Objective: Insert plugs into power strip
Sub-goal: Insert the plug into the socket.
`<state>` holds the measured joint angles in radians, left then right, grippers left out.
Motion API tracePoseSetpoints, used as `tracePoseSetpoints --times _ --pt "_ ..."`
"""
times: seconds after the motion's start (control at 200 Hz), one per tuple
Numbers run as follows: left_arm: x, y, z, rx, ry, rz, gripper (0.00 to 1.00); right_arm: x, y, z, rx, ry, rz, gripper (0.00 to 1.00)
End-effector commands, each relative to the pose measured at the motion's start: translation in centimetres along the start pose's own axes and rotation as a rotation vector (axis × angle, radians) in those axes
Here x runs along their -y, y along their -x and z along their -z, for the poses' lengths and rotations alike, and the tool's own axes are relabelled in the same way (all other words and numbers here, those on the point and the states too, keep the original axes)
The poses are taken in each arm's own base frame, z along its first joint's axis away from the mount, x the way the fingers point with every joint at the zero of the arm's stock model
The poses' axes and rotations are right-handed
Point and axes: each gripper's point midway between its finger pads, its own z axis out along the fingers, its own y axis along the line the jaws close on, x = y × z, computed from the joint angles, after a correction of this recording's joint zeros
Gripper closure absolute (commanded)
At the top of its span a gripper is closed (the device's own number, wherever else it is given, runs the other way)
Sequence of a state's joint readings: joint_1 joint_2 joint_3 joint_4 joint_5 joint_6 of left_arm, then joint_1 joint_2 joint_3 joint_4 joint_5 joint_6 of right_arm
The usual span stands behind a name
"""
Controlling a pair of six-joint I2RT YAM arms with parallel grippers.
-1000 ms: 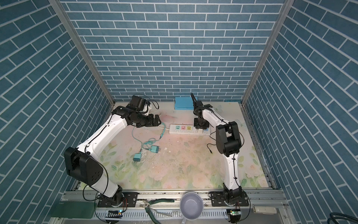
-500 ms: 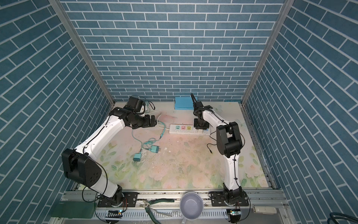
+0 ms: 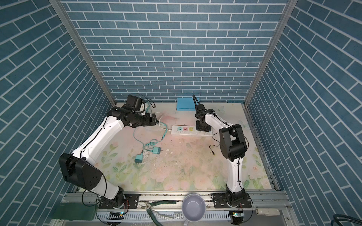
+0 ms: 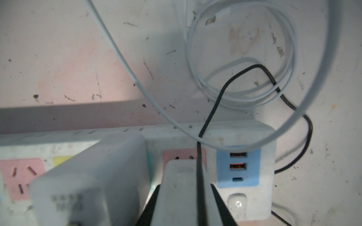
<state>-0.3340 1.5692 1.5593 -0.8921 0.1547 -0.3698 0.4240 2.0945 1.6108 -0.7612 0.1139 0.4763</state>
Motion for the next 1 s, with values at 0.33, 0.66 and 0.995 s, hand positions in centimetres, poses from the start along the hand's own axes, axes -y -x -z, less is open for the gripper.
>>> tracePoseSetpoints --times 0.33,0.66,0.995 --pt "-1.5 -1.1 -1.3 -0.013 0.053 0.021 0.00 2.0 -6.2 -3.8 -0.175 -0.068 0.000 0.53" --pt "-3.1 -5.3 -5.7 -0.231 0.119 -0.020 0.00 0.4 -2.2 3.8 0.008 0.057 -0.015 0.39" --pt "-3.0 -9.7 -6.8 -0.375 0.211 -0.053 0.00 1.1 -4.7 10.1 0.055 0.152 -0.033 0.36"
